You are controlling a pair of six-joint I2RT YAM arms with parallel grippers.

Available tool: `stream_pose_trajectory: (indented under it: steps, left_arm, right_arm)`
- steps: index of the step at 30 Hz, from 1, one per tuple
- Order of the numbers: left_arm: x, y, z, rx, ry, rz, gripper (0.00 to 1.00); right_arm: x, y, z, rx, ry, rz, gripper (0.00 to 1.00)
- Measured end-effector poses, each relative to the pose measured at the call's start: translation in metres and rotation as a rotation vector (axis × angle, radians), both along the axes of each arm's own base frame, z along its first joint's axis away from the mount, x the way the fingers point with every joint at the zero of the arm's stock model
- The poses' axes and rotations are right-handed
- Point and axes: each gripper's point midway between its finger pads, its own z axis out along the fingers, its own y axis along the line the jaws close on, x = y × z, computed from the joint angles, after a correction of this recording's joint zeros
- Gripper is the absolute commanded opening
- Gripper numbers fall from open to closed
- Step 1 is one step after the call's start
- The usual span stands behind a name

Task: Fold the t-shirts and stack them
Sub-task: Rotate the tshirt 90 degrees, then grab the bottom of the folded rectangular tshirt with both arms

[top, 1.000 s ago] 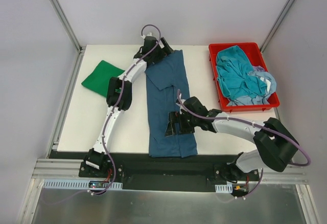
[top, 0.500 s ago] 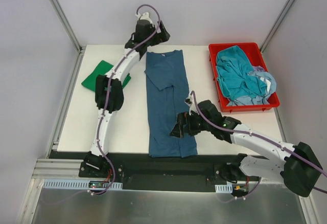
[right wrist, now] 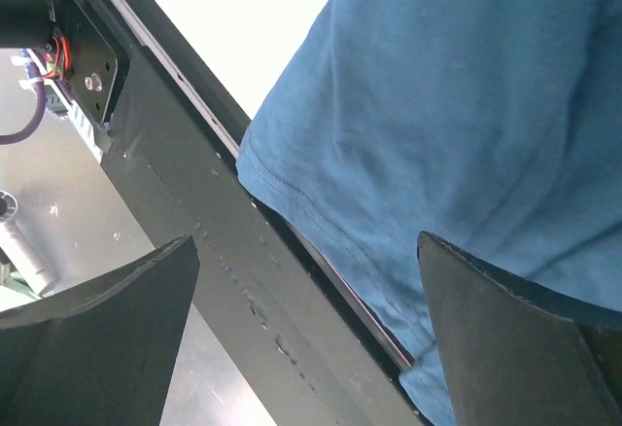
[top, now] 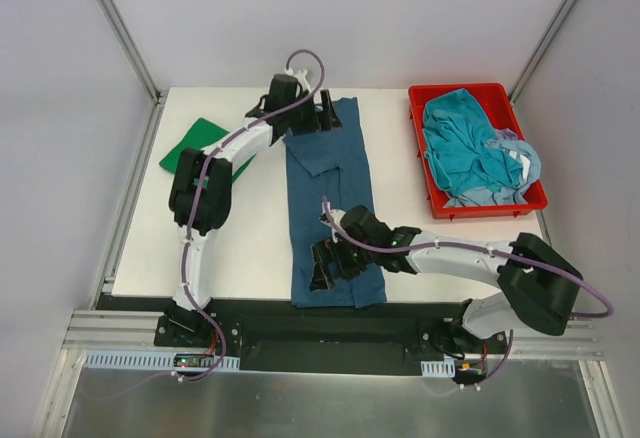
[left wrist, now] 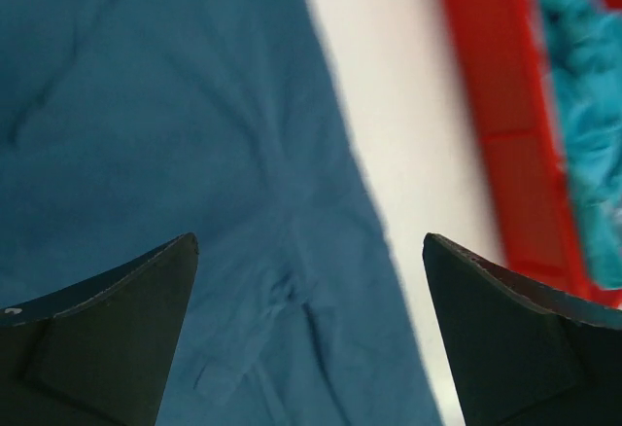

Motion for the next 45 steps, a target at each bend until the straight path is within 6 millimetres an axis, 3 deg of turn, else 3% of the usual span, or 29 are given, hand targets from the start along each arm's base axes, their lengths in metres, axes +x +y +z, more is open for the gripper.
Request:
stream_pose_trajectory:
  steps: [4, 7, 13, 22, 29, 34, 38, 42, 45]
  left_arm:
    - [-0.017, 0.002, -0.087, 0.065, 0.194, -0.016, 0.99]
    - [-0.024, 0.006, -0.113, 0.096, 0.257, -0.007, 0.99]
    - [-0.01, 0.004, -0.112, 0.085, 0.252, 0.025, 0.99]
    - [0.01, -0.001, -0.115, 0.038, 0.313, 0.111, 0.99]
    - [0.029, 0.001, -0.115, 0.048, 0.313, 0.178, 0.99]
    - [0.053, -0.001, -0.112, 0.038, 0.286, 0.201, 0.99]
    - [0.07, 0.0, -0.103, 0.012, 0.262, 0.204, 0.99]
    - [0.067, 0.003, -0.086, 0.009, 0.245, 0.176, 0.99]
    - [0.042, 0.01, -0.059, 0.039, 0.231, 0.137, 0.99]
  right_arm:
    - [-0.007, 0.012, -0.007, -0.018, -0.014, 0.046, 0.96]
    - [-0.013, 0.013, -0.017, -0.05, -0.011, 0.066, 0.96]
    - [-0.024, 0.011, -0.026, -0.095, -0.017, 0.096, 0.96]
    - [-0.075, 0.013, -0.028, -0.117, 0.008, 0.224, 0.96]
    - [-0.079, 0.009, -0.026, -0.123, -0.006, 0.223, 0.96]
    - [-0.053, 0.007, 0.003, -0.072, -0.116, 0.139, 0.96]
    - [-0.001, -0.004, 0.033, -0.011, -0.187, -0.039, 0.96]
    - [0.056, -0.033, 0.057, 0.018, -0.246, -0.259, 0.96]
    - [0.072, -0.052, 0.061, 0.007, -0.272, -0.349, 0.96]
